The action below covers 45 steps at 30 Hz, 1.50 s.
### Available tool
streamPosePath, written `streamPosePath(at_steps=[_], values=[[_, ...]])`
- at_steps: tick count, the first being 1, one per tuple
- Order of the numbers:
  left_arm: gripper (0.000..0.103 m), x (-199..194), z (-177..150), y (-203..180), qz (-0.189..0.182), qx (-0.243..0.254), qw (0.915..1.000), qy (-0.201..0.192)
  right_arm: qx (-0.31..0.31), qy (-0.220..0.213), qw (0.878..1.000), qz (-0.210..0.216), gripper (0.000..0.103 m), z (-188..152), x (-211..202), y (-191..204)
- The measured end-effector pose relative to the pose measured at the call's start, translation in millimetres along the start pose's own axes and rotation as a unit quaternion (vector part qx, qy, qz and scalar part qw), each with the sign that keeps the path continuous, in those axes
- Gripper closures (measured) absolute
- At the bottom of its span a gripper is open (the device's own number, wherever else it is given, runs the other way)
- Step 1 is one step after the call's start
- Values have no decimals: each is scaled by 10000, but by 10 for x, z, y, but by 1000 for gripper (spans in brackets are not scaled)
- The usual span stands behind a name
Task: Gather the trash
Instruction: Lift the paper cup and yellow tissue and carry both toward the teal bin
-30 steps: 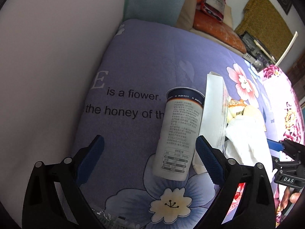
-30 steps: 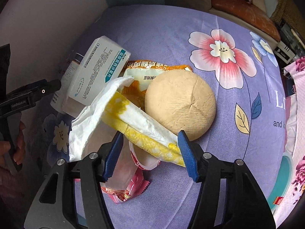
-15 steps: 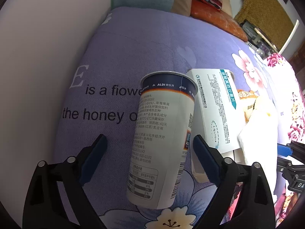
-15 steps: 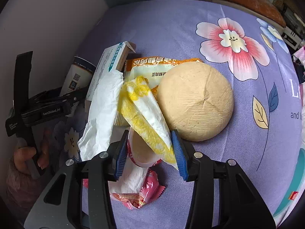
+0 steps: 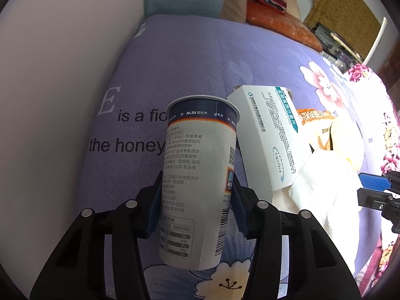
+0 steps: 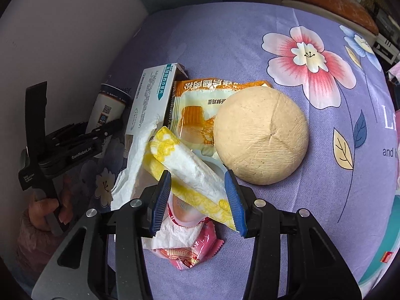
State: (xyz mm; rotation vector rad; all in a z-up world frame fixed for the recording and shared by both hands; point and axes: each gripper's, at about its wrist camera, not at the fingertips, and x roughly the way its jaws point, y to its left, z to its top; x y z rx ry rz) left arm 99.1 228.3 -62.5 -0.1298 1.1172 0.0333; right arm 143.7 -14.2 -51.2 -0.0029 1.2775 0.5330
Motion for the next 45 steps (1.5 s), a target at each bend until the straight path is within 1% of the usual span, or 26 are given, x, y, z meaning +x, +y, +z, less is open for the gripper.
streamPosePath(at_steps=[2, 3, 7, 10, 12, 13, 14, 16, 17, 18, 19, 20, 21, 24, 27, 31, 35, 38, 41, 45], values=[[52, 6, -1, -10, 46, 62, 10000, -8, -22, 29, 10000, -87, 60, -4, 47, 8], [52, 13, 0, -27, 69, 96, 9999, -16, -36, 55, 10000, -63, 59, -25, 58, 8], [43, 38, 11, -85, 88, 170, 9998, -36, -146, 135, 9998, -92, 54, -111, 84, 17], [42, 56, 24, -122, 152, 172, 9997, -71, -159, 127, 9998, -62, 53, -158, 50, -1], [42, 55, 25, -125, 180, 149, 9997, -86, -232, 107, 9996, -100, 53, -185, 18, -5], [50, 51, 29, -121, 202, 117, 9997, -105, -290, 116, 9994, -152, 53, -188, 29, 9], [54, 43, 34, -114, 213, 86, 9997, -124, -335, 139, 9991, -197, 53, -193, 51, 27], [54, 24, 25, -83, 96, -63, 9999, -117, -426, 159, 9986, -276, 53, -193, 102, 72], [54, 8, 21, -70, 102, -119, 9998, -131, -501, 125, 9980, -369, 56, -189, 139, 125], [54, -16, 3, -59, 117, -169, 9997, -144, -555, 87, 9975, -437, 67, -193, 150, 143], [54, -44, -13, -48, 102, -215, 9996, -148, -569, 83, 9973, -462, 73, -200, 163, 153], [54, -73, -24, -40, 69, -251, 9995, -150, -541, 113, 9976, -425, 86, -208, 174, 149], [54, -115, -35, -35, 35, -272, 9995, -168, -490, 125, 9980, -369, 90, -218, 173, 138], [54, -288, -58, -54, -60, -292, 9990, -320, -344, -83, 9988, -349, 91, -256, 58, 98], [54, -474, -46, -108, -264, -331, 9980, -466, -181, -368, 9986, -325, 91, -284, -132, 44], [54, -680, -24, -301, -520, -206, 9966, -601, -13, -614, 9977, -277, 91, -339, -364, -49], [54, -800, -35, -613, -725, 35, 9952, -662, 176, -778, 9965, -234, 91, -448, -558, -168], [54, -809, -48, -890, -866, 211, 9941, -621, 411, -895, 9949, -204, 91, -543, -693, -333], [54, -787, -96, -1170, -921, 418, 9934, -546, 686, -999, 9925, -188, 91, -669, -811, -540], [54, -705, -146, -1524, -1016, 693, 9916, -402, 970, -1196, 9876, -313, 91, -853, -997, -809]])
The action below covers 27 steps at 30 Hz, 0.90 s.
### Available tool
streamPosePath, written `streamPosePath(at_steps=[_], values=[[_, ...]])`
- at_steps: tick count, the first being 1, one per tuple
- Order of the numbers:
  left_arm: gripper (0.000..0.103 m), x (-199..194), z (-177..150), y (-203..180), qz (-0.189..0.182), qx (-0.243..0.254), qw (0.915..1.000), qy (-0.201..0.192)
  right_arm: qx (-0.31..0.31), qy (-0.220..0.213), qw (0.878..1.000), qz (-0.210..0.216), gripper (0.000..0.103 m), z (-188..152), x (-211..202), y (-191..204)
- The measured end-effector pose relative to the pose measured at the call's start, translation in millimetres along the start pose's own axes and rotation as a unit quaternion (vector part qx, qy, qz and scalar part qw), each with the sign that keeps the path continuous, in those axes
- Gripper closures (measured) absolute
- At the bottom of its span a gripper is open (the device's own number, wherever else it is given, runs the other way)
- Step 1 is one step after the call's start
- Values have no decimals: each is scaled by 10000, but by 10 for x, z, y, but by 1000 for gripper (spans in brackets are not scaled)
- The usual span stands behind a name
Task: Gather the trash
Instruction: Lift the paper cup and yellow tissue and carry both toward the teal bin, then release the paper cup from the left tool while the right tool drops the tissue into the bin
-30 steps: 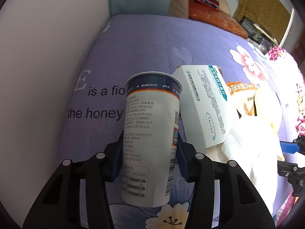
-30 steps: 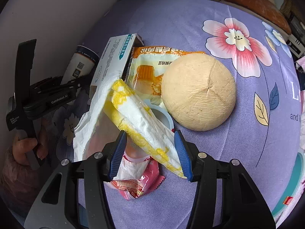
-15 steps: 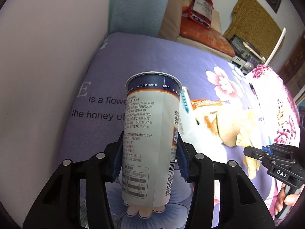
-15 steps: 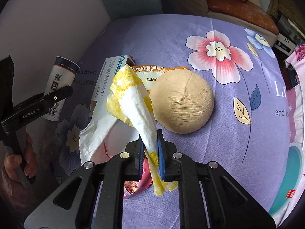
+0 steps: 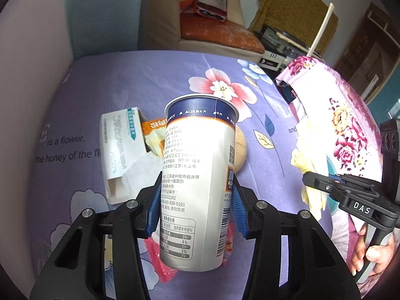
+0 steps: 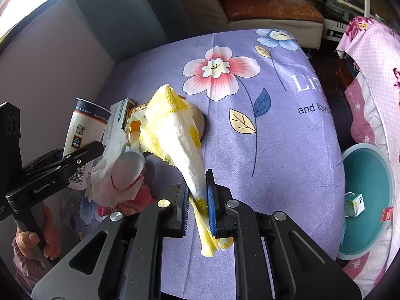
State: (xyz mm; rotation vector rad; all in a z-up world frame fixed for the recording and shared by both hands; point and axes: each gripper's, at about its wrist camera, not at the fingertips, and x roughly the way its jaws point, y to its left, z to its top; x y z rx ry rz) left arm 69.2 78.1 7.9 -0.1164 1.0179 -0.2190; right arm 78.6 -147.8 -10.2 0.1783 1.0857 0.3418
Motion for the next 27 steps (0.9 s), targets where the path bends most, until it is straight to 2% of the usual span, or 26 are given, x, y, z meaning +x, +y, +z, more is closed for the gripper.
streamPosePath(at_steps=[4, 11, 19, 27], values=[[54, 138, -13, -384, -69, 294, 9995, 127, 181, -234, 9994, -159, 91, -74, -167, -268], [54, 401, -34, -1056, -193, 813, 9959, 345, 634, -532, 9965, -121, 91, -193, -396, -785], [54, 668, -111, -1814, -383, 1396, 9871, 683, 1254, -825, 9886, -147, 91, -382, -625, -1434], [54, 906, -230, -2501, -567, 1850, 9766, 935, 1783, -1066, 9765, -568, 91, -693, -870, -2073]])
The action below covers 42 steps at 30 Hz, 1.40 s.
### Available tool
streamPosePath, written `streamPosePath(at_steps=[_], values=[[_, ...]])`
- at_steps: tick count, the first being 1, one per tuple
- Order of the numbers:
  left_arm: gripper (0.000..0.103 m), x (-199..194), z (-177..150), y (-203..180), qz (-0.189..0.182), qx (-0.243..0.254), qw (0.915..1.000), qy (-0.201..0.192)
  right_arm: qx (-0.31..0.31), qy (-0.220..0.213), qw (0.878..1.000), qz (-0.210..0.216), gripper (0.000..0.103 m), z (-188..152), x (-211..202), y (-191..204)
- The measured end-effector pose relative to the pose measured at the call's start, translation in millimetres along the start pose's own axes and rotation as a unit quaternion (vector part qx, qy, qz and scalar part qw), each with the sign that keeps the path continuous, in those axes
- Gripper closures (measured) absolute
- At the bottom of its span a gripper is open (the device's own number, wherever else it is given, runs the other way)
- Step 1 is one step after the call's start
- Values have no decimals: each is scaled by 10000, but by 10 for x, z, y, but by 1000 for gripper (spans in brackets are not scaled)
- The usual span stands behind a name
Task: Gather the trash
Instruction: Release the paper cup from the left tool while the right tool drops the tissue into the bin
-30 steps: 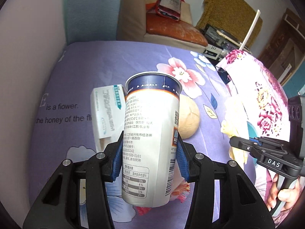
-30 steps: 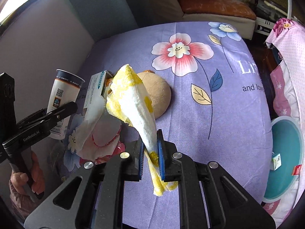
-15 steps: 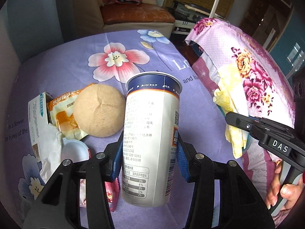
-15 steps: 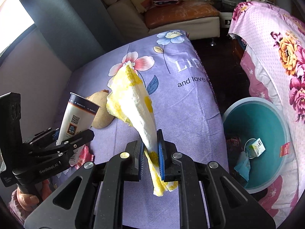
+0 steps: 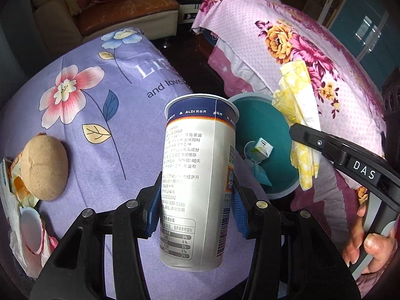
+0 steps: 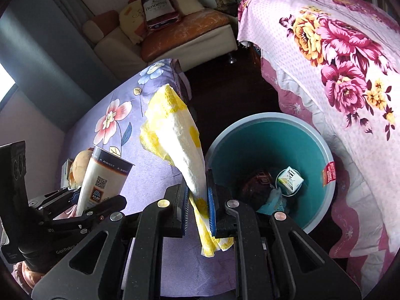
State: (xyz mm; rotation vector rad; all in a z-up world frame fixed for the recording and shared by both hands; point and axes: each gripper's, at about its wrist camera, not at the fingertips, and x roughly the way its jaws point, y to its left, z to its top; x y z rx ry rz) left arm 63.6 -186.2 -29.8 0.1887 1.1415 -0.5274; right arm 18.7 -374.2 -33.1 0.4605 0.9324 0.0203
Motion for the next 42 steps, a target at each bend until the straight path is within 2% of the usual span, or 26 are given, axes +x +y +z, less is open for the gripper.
streamPosePath(at_steps=[10, 24, 28, 34, 36, 38, 42], values=[[54, 332, 172, -529, -75, 362, 9990, 241, 498, -106, 9984, -234, 89, -37, -149, -645], [53, 730, 230, -802, -77, 570, 9967, 580, 655, 74, 9974, -297, 89, -62, -11, -892], [40, 764, 226, -800, -22, 583, 9966, 579, 664, 115, 9972, -321, 89, -59, 13, -911], [39, 723, 223, -765, -42, 568, 9970, 529, 641, 149, 9972, -355, 89, -35, 33, -899], [34, 695, 222, -746, -62, 538, 9972, 510, 618, 157, 9973, -367, 89, -27, 31, -883], [24, 641, 215, -728, -40, 512, 9978, 424, 599, 161, 9974, -380, 89, -25, 28, -869], [18, 538, 216, -661, -20, 399, 9988, 272, 557, 203, 9974, -411, 89, -8, 45, -844]])
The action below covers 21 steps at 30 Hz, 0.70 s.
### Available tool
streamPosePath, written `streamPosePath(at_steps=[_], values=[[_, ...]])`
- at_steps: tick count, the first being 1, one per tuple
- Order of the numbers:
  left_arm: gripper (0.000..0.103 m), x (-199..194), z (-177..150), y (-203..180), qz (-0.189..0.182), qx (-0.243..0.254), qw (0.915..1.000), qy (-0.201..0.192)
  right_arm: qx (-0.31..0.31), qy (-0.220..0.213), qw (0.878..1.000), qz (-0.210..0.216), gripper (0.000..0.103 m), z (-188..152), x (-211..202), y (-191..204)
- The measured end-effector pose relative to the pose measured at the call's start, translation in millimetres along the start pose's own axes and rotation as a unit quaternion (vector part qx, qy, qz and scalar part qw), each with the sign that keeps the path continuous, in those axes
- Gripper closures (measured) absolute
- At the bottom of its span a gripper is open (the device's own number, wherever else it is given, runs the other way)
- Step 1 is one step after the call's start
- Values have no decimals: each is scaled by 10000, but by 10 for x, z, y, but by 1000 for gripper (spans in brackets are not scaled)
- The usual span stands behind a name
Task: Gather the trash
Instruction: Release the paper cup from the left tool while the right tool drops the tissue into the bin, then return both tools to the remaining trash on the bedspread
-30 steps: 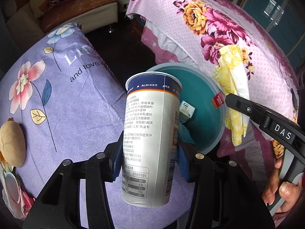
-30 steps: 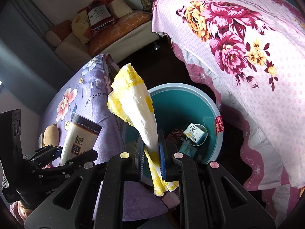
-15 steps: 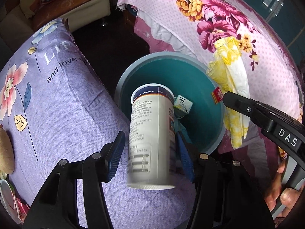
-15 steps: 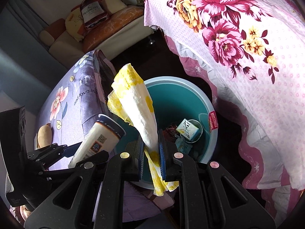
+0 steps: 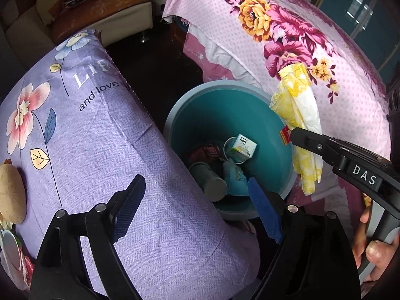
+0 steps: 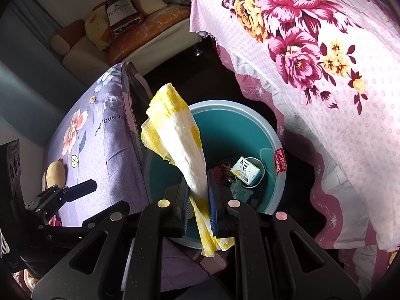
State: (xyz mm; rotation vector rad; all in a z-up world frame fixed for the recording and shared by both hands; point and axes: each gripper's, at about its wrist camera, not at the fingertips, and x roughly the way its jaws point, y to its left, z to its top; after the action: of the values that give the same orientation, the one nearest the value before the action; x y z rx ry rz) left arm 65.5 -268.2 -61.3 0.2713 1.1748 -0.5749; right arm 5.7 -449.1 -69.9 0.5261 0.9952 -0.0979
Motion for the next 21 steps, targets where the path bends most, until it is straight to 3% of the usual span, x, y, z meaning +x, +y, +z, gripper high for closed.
streamPosePath(at_steps=[5, 8, 10, 12, 17, 21], values=[[13, -68, -24, 144, -39, -194, 9998, -53, -34, 90, 9999, -98, 85, 7, 42, 40], [13, -91, -52, 248, -64, -322, 9994, -53, 13, 149, 9998, -151, 56, 2, 73, 55], [13, -110, -72, 323, -85, -416, 9991, -61, -13, 135, 9997, -208, 51, 0, 75, 89], [13, -129, -95, 401, -108, -517, 9986, -61, -22, 170, 9996, -204, 38, -1, 87, 128], [12, -200, -163, 585, -168, -718, 9972, -104, -80, 227, 9994, -233, 29, -9, 106, 245], [12, -275, -223, 706, -193, -832, 9962, -166, -120, 261, 9993, -258, 29, -26, 118, 362]])
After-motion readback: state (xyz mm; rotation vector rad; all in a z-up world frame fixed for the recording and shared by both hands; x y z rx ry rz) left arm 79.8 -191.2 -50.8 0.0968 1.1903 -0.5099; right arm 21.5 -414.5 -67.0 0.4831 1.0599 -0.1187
